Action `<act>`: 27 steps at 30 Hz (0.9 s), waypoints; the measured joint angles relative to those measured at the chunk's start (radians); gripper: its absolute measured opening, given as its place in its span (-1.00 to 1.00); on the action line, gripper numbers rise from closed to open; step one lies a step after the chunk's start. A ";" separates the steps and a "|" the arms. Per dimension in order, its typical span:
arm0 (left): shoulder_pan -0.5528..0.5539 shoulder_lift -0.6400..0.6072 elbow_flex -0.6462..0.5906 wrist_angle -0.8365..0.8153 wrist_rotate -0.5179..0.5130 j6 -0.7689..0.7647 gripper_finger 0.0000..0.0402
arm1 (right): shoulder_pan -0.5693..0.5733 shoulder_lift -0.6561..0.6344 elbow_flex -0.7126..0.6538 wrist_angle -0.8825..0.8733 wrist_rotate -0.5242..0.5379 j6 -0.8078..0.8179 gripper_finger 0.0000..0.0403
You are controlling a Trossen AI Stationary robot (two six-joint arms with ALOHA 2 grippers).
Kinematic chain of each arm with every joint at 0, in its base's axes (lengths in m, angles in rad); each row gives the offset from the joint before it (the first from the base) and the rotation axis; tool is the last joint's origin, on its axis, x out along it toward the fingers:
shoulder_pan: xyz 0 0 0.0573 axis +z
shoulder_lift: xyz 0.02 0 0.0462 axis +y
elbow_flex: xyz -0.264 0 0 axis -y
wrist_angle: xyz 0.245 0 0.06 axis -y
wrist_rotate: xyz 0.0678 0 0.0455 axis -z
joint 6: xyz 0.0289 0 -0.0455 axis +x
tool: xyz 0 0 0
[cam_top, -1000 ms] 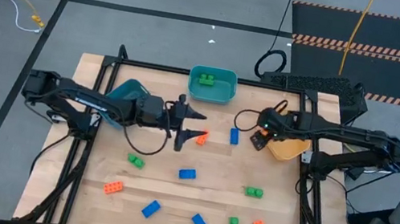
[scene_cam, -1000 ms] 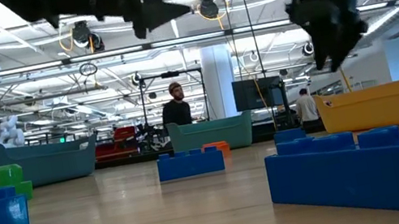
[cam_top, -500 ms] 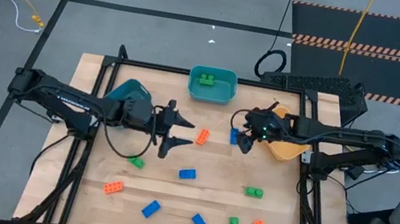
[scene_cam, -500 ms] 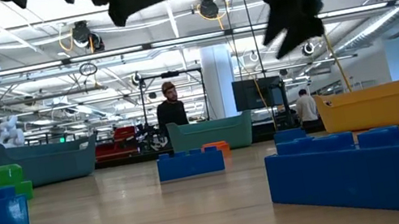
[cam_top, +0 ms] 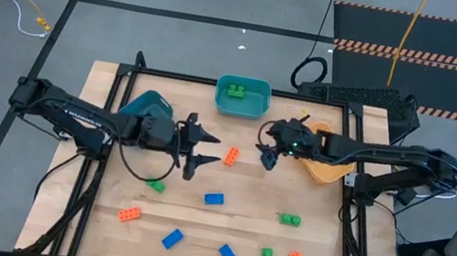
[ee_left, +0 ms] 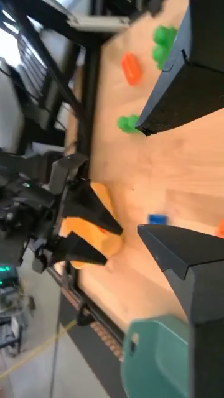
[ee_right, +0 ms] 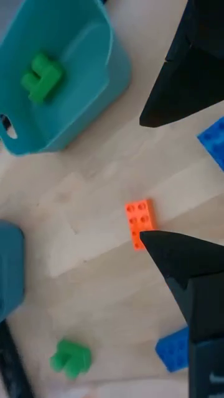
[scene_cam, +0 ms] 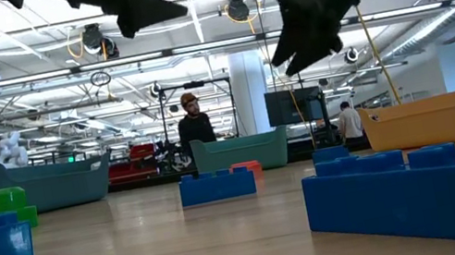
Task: Sort & place blocks by color
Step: Put the blue game piece into the blue bin
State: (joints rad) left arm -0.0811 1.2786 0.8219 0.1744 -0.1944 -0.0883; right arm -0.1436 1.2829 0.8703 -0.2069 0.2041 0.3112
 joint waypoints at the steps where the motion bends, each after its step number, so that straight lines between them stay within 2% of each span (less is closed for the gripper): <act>1: -0.001 0.006 0.000 -0.011 -0.021 0.000 0.27 | 0.000 0.020 0.000 0.028 -0.024 -0.010 0.38; 5: 0.005 0.012 0.000 -0.092 -0.122 -0.011 0.27 | 0.000 0.086 0.000 0.166 -0.106 -0.109 0.38; 8: 0.014 0.039 0.001 -0.099 -0.155 -0.022 0.27 | 0.002 0.123 0.000 0.259 -0.101 -0.218 0.38; 14: 0.017 0.071 -0.001 -0.098 -0.154 -0.025 0.27 | -0.028 0.165 0.001 0.376 -0.071 -0.379 0.38; 19: 0.009 0.100 -0.001 -0.099 -0.081 -0.076 0.27 | -0.046 0.164 0.001 0.381 -0.071 -0.442 0.38; 27: -0.053 0.191 0.004 -0.083 -0.058 -0.137 0.27 | -0.047 0.065 0.000 0.434 -0.071 -0.508 0.38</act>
State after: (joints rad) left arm -0.1338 1.4692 0.8262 0.0913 -0.2527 -0.2257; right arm -0.1902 1.3482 0.8703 0.2274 0.1332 -0.1965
